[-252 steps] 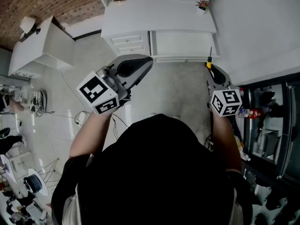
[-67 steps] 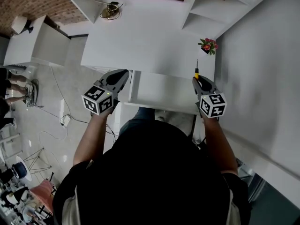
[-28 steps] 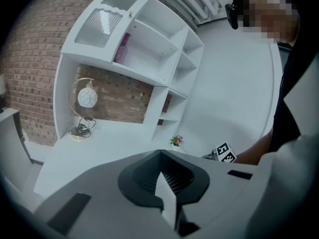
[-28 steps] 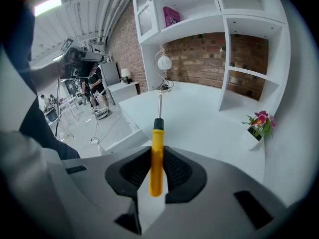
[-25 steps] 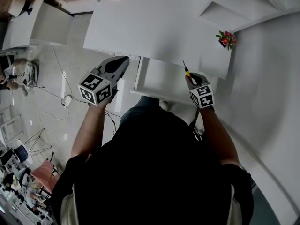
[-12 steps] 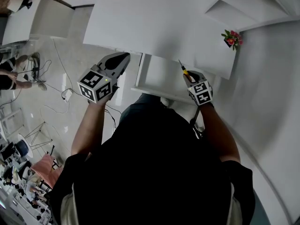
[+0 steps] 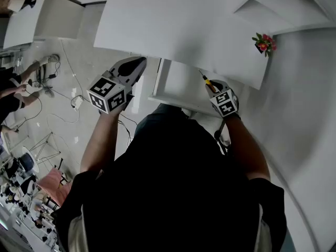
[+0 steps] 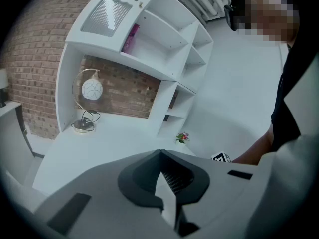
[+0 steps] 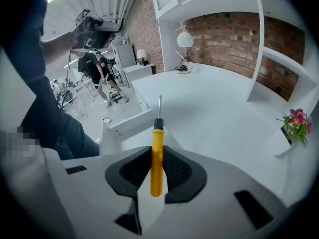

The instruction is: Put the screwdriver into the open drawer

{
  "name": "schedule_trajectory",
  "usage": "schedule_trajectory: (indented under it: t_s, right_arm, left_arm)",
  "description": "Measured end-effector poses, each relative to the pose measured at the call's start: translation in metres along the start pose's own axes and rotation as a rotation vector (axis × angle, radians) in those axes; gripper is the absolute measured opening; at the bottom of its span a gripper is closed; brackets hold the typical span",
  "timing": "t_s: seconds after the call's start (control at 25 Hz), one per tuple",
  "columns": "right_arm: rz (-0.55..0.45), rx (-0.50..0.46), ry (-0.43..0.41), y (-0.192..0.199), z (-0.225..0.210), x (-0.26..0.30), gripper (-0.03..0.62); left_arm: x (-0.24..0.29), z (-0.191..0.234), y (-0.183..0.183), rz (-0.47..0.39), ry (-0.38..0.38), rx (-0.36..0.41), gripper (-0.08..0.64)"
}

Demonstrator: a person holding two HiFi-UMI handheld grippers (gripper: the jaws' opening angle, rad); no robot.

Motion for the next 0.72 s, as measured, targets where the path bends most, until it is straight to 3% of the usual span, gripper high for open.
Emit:
schedule_trajectory:
  t_s: [0.72]
  right_arm:
    - [0.132, -0.024, -0.075, 0.052, -0.004, 0.047, 0.084]
  left_arm:
    - [0.022, 0.015, 0.015, 0.055, -0.009, -0.034, 0.015]
Point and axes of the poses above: the fingertips, and each gripper's own axes: x forward along the fingers, z to its left, y out of its underside, the point moved 2 cm from there along -x, backward along the fingers, and after that the axes turned 2 degrees about -y, right-handed, at the moved point
